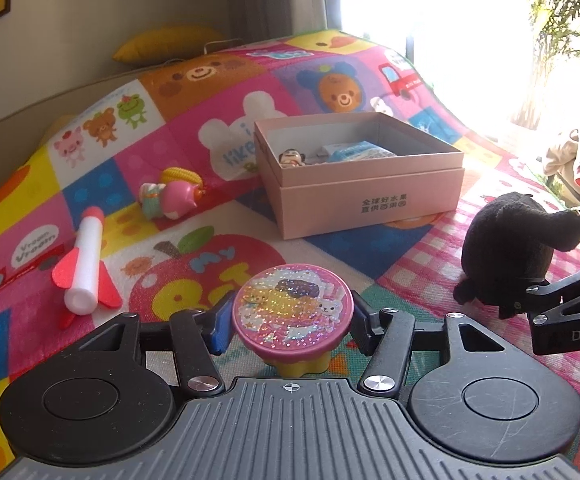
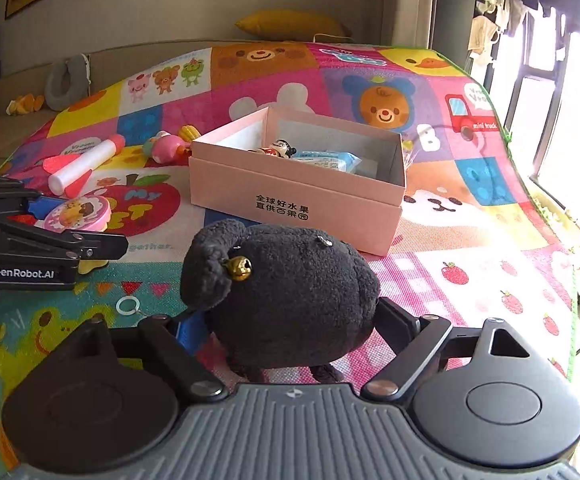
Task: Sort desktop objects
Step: 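Carry the plush bear with the right tool while the left tool carries the cupcake toy toward the box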
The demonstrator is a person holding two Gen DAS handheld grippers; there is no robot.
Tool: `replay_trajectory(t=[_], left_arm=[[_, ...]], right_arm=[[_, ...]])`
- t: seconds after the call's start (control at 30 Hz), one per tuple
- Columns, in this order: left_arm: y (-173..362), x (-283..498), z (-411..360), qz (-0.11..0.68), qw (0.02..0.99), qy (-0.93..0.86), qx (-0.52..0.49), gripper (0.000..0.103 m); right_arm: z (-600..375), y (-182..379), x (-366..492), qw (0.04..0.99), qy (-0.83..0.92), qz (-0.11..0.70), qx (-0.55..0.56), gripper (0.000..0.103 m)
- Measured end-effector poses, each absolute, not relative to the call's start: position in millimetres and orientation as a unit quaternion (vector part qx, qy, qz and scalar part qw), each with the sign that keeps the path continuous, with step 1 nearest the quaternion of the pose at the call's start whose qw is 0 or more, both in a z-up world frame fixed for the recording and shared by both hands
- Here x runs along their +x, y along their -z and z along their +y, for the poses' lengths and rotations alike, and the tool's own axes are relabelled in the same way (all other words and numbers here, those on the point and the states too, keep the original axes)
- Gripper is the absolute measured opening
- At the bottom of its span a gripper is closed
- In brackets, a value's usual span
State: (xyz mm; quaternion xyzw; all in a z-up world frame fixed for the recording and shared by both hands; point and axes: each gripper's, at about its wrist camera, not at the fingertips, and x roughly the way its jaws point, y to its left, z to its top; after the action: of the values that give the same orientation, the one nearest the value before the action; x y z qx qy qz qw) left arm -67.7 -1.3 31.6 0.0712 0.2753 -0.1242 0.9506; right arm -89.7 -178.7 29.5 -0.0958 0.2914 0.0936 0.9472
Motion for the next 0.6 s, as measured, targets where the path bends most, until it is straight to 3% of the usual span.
replay_trajectory(t=[0.33, 0.6], left_arm=[[-123.0, -80.5, -20.6, 0.175, 0.968, 0.16, 0.089, 0.061], [-180.6, -11.4, -47.0, 0.133, 0.976, 0.155, 0.078, 0.061]], right_arm=[[-210.3, -132.1, -125.1, 0.971, -0.104, 0.202, -0.075, 0.086], [-246.4, -226.7, -91.4, 0.991, -0.07, 0.111, -0.015, 0.086]])
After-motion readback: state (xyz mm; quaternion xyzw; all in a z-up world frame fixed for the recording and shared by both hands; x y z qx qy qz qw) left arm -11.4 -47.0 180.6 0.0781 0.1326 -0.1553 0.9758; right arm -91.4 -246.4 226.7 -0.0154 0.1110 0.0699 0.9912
